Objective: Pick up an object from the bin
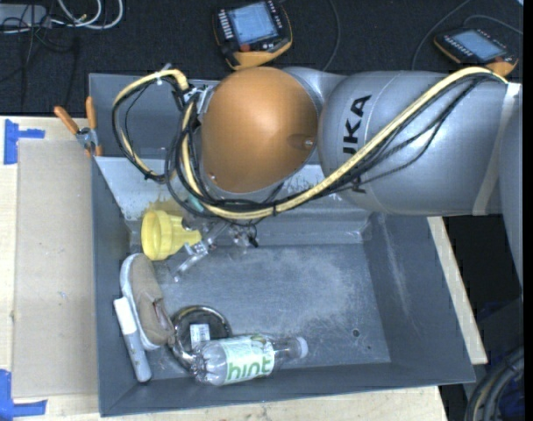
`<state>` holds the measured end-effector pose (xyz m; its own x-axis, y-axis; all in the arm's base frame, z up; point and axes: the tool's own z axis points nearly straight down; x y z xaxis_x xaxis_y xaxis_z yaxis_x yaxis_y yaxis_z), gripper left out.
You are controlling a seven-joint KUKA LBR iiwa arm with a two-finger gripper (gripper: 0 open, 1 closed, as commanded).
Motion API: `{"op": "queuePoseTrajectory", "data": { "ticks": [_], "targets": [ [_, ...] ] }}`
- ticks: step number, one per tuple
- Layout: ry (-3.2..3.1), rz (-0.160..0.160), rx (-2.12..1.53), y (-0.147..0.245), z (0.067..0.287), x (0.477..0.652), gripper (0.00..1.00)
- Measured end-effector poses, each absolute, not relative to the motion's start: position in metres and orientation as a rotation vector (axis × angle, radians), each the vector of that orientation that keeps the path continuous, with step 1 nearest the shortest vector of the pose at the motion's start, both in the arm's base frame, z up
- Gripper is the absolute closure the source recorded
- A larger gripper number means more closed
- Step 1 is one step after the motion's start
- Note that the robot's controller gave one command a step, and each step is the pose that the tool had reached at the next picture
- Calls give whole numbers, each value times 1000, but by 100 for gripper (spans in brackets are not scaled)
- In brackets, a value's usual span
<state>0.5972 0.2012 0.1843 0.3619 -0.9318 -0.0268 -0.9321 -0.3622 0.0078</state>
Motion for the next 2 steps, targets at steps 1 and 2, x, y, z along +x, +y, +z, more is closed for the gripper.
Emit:
{"op": "queuePoseTrajectory", "data": {
  "ticks": [1,2],
  "targets": [
    [1598,47,-2691,227,156,614,0],
    [1464,46,-2762,187,186,620,0]
  ]
}}
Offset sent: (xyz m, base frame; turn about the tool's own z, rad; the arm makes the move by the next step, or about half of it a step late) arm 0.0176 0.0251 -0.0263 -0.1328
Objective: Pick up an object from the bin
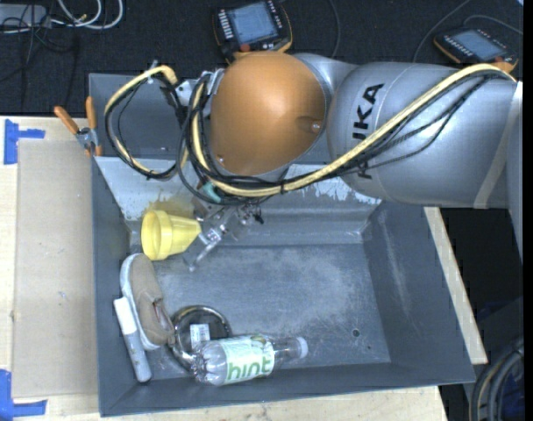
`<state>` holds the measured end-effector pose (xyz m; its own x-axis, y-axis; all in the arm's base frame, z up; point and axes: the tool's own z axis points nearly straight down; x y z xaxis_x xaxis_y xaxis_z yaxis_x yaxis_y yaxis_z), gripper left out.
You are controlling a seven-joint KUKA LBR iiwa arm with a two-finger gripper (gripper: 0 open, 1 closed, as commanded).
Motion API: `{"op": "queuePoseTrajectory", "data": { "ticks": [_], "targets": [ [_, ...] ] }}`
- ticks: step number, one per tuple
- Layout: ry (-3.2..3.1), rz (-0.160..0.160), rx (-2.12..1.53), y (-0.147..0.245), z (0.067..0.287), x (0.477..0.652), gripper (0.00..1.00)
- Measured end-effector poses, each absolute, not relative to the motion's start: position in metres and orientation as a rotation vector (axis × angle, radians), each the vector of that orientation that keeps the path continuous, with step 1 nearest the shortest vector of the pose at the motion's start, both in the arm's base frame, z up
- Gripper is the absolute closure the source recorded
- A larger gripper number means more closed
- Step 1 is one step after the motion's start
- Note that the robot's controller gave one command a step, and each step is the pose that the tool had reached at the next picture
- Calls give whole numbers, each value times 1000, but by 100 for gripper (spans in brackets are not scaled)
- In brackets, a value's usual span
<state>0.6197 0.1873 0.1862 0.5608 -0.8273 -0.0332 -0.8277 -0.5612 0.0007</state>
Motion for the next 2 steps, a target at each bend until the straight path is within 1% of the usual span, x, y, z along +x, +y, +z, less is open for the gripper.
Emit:
{"op": "queuePoseTrajectory", "data": {
  "ticks": [1,2],
  "targets": [
    [1337,59,-2829,164,78,601,0],
    [1510,64,-2739,204,121,592,0]
  ]
}}
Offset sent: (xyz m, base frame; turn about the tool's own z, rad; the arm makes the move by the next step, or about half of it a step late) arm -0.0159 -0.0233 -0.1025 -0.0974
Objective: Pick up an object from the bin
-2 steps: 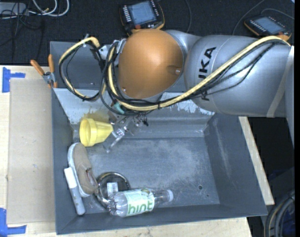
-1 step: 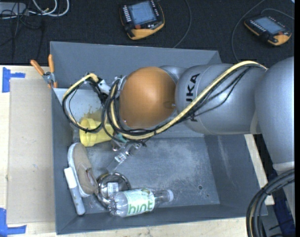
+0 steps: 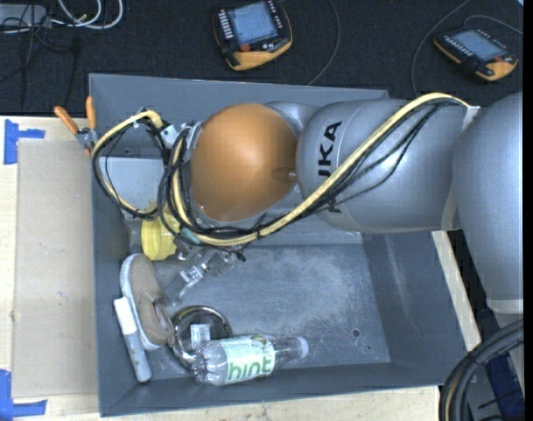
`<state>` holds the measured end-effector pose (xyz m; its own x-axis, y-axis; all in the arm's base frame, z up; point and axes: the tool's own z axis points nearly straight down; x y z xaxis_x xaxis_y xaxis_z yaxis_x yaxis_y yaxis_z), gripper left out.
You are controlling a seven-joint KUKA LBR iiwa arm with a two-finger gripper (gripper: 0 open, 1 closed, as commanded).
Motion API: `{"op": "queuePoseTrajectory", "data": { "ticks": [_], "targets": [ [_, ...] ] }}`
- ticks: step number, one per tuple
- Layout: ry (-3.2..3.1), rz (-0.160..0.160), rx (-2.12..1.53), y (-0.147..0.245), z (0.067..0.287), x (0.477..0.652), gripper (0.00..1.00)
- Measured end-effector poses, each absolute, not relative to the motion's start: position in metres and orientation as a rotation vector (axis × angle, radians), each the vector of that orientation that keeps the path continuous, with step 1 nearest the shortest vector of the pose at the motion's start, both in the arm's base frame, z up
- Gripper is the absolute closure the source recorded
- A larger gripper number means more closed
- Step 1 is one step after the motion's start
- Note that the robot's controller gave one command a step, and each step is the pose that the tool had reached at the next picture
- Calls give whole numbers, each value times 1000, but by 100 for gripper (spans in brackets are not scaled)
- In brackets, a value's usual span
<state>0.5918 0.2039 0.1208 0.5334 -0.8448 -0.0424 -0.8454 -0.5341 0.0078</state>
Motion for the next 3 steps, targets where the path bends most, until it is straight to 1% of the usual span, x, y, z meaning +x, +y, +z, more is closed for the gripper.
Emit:
{"op": "queuePoseTrajectory", "data": {
  "ticks": [1,2,3],
  "targets": [
    [1360,72,-2816,246,94,561,0],
    [1364,69,-2815,244,95,562,100],
    [1617,77,-2686,231,113,538,100]
  ]
}}
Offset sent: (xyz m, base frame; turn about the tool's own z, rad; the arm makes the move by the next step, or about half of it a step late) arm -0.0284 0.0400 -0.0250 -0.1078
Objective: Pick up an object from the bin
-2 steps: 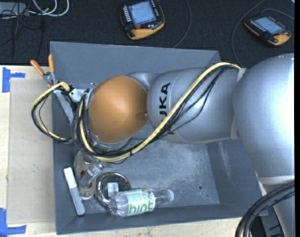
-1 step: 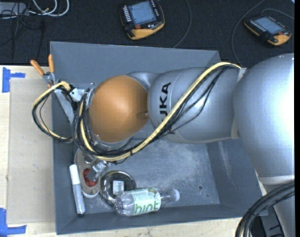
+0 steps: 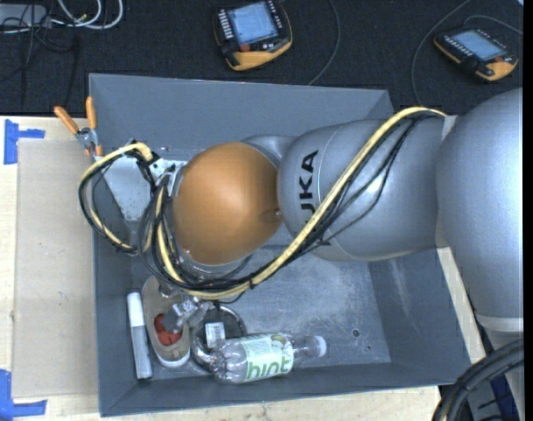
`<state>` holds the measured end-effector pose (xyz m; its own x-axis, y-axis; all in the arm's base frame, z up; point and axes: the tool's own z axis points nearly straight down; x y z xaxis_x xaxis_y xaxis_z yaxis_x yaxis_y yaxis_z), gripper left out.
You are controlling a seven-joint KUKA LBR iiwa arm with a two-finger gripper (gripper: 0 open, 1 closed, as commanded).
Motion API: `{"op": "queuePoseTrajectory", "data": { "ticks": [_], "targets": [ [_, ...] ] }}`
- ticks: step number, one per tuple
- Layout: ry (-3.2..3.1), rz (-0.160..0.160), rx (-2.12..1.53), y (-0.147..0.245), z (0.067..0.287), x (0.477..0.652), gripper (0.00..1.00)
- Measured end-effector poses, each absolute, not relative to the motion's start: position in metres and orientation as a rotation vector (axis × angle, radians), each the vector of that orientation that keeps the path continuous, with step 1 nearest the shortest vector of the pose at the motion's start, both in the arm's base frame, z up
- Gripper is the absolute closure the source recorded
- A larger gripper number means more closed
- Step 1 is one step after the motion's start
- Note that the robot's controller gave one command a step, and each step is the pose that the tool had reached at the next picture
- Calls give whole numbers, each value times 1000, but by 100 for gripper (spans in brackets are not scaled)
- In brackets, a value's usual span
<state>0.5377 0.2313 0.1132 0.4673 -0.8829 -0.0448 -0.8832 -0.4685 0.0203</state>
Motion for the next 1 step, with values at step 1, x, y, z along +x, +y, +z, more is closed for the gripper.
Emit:
{"op": "queuePoseTrajectory", "data": {
  "ticks": [1],
  "targets": [
    [1417,41,-2771,226,84,520,100]
  ]
}}
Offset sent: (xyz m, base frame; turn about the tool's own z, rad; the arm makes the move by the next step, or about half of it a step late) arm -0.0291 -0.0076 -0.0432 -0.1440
